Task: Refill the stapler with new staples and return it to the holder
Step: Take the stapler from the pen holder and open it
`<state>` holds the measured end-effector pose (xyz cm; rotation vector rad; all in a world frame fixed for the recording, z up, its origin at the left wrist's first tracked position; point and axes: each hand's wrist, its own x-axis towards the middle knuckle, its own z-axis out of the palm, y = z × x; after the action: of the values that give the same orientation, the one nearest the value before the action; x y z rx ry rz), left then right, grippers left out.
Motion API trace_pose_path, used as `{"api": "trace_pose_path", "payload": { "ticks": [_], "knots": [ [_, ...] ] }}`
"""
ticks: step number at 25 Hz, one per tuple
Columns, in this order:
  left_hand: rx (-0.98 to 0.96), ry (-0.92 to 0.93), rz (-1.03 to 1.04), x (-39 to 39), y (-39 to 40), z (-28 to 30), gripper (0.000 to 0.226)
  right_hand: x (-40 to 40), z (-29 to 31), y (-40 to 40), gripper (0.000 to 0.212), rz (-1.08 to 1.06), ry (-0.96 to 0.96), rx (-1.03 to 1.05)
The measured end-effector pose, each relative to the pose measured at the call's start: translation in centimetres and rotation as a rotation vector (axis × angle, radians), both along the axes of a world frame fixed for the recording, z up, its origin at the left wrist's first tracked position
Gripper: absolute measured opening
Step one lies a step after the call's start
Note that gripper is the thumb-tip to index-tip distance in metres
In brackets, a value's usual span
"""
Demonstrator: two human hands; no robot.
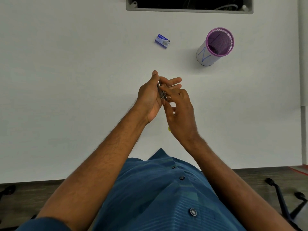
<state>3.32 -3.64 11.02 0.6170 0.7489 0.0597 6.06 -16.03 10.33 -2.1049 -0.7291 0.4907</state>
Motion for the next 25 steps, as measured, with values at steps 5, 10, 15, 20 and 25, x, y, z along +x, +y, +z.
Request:
{"api": "trace_pose_path", "payload": {
  "ticks": [5,10,15,20,25],
  "knots": [
    [0.02,0.089,-0.014,0.3,0.0,-0.4,0.055,-0.4,-1.1,0.2,0.041,-0.123,0.201,0.035],
    [0.033,0.23,-0.035,0.3,-0.4,-1.4,0.038,0.2,-2.0,0.0,0.032,-0.316,0.746,0.097],
    [0.072,0.267,-0.066,-0.3,-0.7,-2.6,0.023,0.6,-2.7,-0.6,0.027,-0.527,1.241,0.262],
    [0.192,0.329,-0.088,-0.6,-0.8,-3.5,0.024,0.9,-2.8,-0.9,0.035,-0.573,1.402,0.295],
    [0.3,0.439,-0.097,-0.4,-0.7,-3.6,0.027,1.1,-2.5,-0.9,0.036,-0.555,1.455,0.267]
  ]
}}
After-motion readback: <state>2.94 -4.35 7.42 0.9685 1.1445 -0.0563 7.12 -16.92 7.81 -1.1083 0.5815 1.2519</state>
